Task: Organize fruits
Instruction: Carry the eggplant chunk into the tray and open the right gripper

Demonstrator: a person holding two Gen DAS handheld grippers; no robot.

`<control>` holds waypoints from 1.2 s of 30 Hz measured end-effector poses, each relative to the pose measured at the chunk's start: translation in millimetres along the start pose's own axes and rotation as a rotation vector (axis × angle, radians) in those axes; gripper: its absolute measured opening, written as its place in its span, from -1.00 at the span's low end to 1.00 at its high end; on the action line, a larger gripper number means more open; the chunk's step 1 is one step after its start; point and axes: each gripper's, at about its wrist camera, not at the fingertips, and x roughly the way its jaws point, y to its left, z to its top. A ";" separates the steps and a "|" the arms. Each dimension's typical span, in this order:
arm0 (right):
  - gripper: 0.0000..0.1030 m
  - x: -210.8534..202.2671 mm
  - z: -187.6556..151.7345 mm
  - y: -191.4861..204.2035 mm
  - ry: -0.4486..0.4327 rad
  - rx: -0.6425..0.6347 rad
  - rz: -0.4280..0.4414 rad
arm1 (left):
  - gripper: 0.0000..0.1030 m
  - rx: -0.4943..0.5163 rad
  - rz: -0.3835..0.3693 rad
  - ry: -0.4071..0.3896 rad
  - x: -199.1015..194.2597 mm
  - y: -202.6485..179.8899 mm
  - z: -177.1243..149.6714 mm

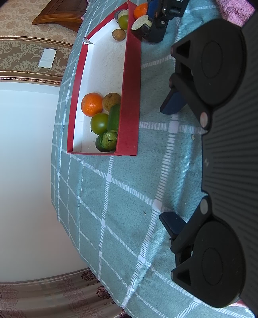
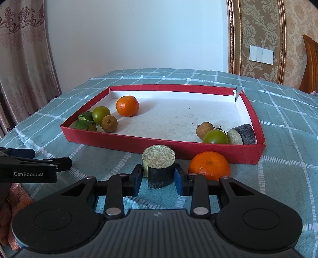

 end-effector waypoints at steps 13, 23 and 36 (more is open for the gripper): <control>-0.36 -9.3 52.1 7.8 -0.081 -0.057 -0.032 | 1.00 0.001 -0.002 0.000 0.0 0.5 -0.4; -0.36 21.8 66.6 -8.3 -0.051 -0.034 -0.084 | 1.00 0.001 -0.004 -0.001 0.0 0.8 -0.4; 0.32 34.1 59.9 -22.1 -0.029 0.008 -0.115 | 1.00 0.001 -0.004 0.000 0.2 0.8 -0.4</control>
